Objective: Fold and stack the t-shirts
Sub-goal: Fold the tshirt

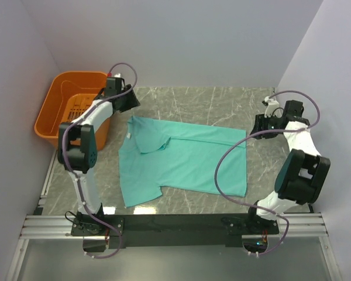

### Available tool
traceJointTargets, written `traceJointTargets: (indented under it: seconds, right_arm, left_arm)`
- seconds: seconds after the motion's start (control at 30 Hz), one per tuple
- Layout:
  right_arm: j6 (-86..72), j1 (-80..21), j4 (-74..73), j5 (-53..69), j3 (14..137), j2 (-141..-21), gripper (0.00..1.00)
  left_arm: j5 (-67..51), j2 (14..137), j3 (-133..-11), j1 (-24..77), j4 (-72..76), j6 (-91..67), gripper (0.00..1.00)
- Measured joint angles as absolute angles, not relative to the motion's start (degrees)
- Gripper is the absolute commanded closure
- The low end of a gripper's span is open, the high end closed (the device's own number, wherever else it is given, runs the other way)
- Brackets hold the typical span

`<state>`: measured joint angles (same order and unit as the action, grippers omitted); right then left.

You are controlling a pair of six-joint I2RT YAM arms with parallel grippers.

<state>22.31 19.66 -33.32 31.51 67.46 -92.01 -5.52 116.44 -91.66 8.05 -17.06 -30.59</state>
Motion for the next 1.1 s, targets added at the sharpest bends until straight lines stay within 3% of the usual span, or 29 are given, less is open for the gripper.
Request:
traceJointTargets:
  seconds: [0.17, 0.27, 0.3, 0.43, 0.6, 0.9, 1.1]
  right_arm:
    - [48.3, 19.6, -46.0, 42.1, 64.4, -84.7, 0.40]
    - [71.1, 18.9, -57.3, 46.1, 58.7, -79.5, 0.37]
    - [76.3, 18.4, -59.7, 46.4, 56.5, -78.1, 0.37]
    - [91.3, 13.7, -63.8, 44.9, 45.4, -70.6, 0.37]
    - [96.2, 6.8, -62.2, 40.5, 35.1, -61.1, 0.37]
    - [95.7, 4.4, -58.0, 35.0, 31.4, -57.7, 0.39]
    - [94.3, 4.3, -57.2, 34.4, 31.5, -60.2, 0.41]
  left_arm:
    - [-9.2, 99.9, -79.6, 9.1, -11.5, -27.8, 0.36]
    - [-9.8, 84.7, -67.4, 10.1, -8.6, -26.2, 0.06]
    - [-9.9, 78.7, -63.2, 10.4, -8.3, -26.1, 0.00]
    - [-7.3, 57.0, -49.6, 9.9, -8.4, -29.9, 0.01]
    - [-8.0, 42.2, -40.1, 9.2, -17.4, -39.5, 0.13]
    - [-6.9, 41.6, -31.3, 9.2, -43.6, -57.3, 0.24]
    - [-7.4, 45.0, -31.1, 11.9, -51.4, -62.6, 0.29]
